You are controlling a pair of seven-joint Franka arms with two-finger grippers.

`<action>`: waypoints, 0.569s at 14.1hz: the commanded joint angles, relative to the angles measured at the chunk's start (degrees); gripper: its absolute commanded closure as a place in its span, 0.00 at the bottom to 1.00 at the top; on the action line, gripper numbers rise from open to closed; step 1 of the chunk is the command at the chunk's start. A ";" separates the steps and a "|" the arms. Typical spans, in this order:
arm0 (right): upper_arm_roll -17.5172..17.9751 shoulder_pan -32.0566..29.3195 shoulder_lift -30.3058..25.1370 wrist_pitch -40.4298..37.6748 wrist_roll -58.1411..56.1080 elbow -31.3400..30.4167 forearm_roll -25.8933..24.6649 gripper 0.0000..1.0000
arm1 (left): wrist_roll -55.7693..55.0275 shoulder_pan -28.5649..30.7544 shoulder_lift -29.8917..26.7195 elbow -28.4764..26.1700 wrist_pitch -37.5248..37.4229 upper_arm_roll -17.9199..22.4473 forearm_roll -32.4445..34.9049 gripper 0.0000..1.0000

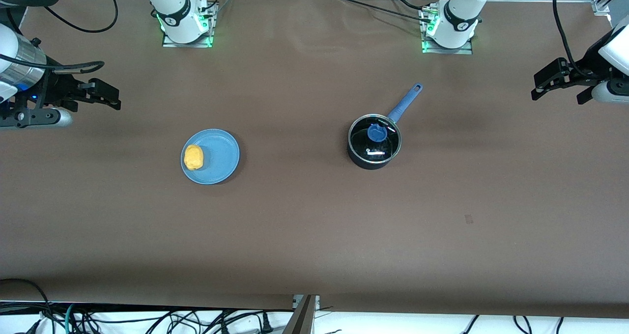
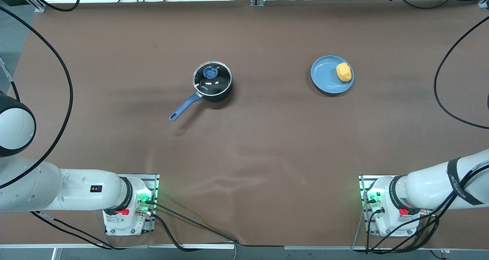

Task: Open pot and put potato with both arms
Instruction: 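Start moving the left gripper from rest toward the pot lid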

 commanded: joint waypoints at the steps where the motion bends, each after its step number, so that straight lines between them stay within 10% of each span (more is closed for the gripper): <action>1: 0.43 -0.58 0.36 -0.17 -0.88 1.02 -0.62 0.00 | 1.42 0.13 0.76 1.68 -1.16 -0.05 -0.79 0.00; 8: 0.43 -0.50 0.36 -0.17 -0.88 1.02 -0.53 0.00 | -3.03 -0.05 1.20 1.59 -1.16 -1.53 -0.71 0.00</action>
